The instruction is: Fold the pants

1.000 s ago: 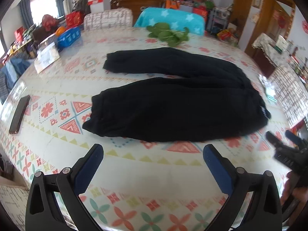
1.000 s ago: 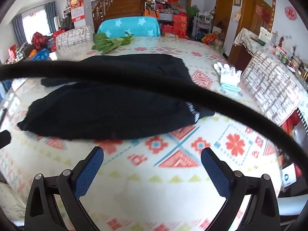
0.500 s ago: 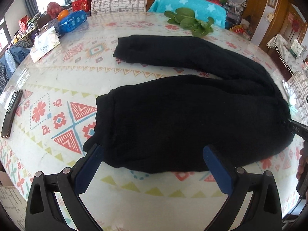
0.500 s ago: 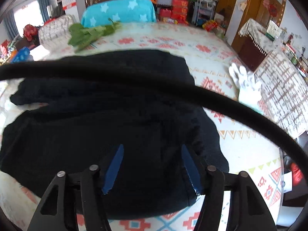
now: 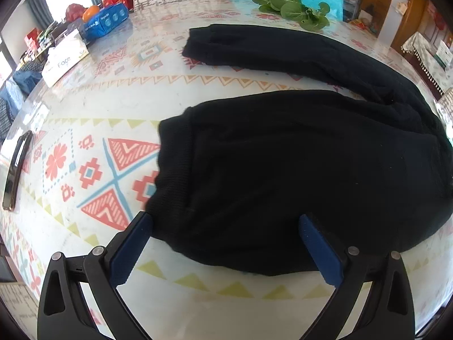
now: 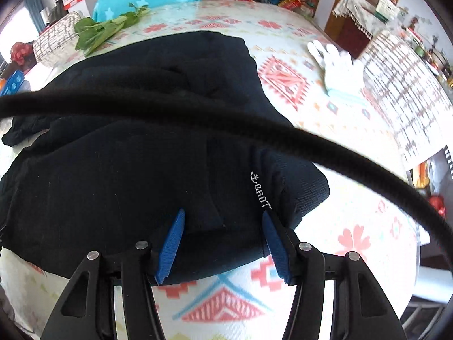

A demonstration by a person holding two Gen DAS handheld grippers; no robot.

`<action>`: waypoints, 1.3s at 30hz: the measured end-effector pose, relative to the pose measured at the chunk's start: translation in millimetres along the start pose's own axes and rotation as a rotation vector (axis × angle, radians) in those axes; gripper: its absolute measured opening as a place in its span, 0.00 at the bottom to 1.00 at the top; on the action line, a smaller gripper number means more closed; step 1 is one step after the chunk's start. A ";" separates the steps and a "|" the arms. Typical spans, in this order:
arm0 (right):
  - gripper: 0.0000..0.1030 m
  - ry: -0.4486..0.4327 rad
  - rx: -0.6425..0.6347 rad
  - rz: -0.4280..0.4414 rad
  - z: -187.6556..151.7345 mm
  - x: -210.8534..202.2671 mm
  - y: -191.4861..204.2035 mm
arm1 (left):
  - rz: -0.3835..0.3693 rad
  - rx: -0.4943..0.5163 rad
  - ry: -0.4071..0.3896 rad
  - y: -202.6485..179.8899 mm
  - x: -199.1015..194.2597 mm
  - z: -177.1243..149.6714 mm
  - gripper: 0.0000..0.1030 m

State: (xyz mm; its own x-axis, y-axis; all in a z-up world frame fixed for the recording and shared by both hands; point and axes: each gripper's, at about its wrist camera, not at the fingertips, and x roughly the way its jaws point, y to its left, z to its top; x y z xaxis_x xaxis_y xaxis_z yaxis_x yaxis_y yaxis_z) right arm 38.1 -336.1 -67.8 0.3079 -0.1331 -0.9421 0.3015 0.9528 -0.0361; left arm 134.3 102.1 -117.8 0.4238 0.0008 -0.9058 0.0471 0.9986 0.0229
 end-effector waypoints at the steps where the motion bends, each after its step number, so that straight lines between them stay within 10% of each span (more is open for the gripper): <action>1: 0.58 0.006 0.001 -0.003 -4.4 -2.4 -0.6 | -0.001 0.000 0.001 3.6 0.1 -0.5 1.00; 16: 0.61 -0.082 -0.012 -0.034 -43.8 -45.9 15.0 | -0.040 0.012 -0.087 36.6 -59.8 9.2 0.95; 27: 0.70 -0.186 0.048 0.107 -25.2 -118.7 16.5 | -0.051 -0.076 -0.167 45.9 -125.3 39.3 0.95; 32: 0.70 -0.402 -0.002 0.116 -7.6 -191.3 15.6 | -0.041 -0.041 -0.289 40.3 -190.0 54.2 0.95; 36: 0.92 -0.587 -0.017 0.158 14.6 -246.1 5.2 | -0.003 -0.022 -0.378 35.8 -232.3 80.2 0.95; 39: 0.94 -0.564 -0.039 0.218 46.4 -251.4 3.9 | -0.002 -0.024 -0.368 24.9 -236.8 103.1 0.95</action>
State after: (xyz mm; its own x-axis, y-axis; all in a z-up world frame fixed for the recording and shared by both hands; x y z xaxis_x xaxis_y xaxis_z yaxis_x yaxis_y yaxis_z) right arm 3.8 -311.6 184.4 0.7931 -0.0481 -0.6072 0.1477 0.9823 0.1151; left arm 128.4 121.5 140.8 0.7213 -0.0154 -0.6925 0.0288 0.9996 0.0079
